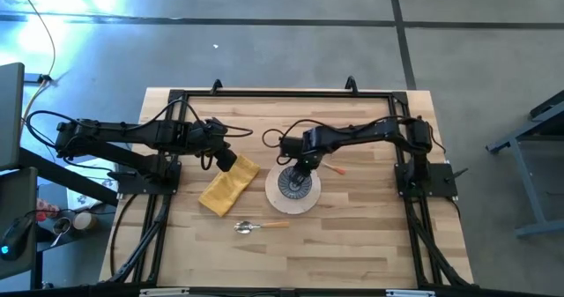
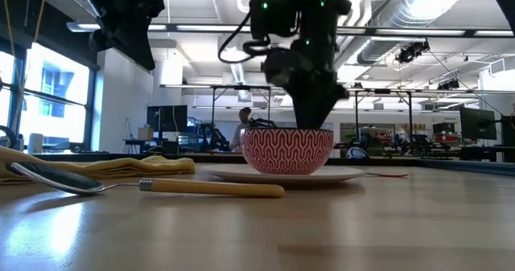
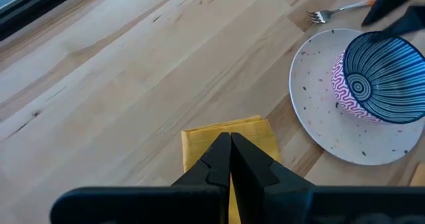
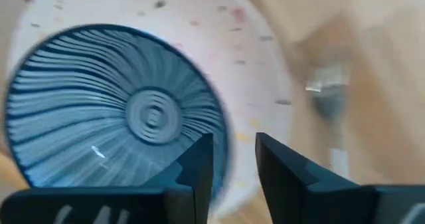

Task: Set table place
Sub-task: Put the orange fork to the right side of the white patterned plate

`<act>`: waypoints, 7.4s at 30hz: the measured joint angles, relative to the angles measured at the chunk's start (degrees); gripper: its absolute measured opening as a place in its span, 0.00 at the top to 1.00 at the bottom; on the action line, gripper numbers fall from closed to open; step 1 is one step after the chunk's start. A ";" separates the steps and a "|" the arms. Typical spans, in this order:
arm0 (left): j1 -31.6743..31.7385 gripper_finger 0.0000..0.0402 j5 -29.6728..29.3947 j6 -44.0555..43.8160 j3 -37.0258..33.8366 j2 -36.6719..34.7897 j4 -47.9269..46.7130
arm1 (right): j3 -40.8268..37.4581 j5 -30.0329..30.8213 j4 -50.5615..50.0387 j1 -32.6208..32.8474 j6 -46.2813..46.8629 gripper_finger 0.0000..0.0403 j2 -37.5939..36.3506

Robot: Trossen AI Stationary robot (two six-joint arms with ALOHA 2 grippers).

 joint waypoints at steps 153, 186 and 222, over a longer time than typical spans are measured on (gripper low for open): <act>-8.63 1.00 3.89 14.69 0.02 5.60 6.50 | -29.08 5.27 15.04 25.13 68.55 1.00 -10.84; -8.63 1.00 2.84 13.37 0.02 5.58 6.01 | -29.27 14.98 27.31 0.31 33.93 1.00 -14.65; -8.63 1.00 2.29 12.20 0.02 5.58 5.11 | -29.23 10.41 24.97 -0.20 30.51 1.00 -10.77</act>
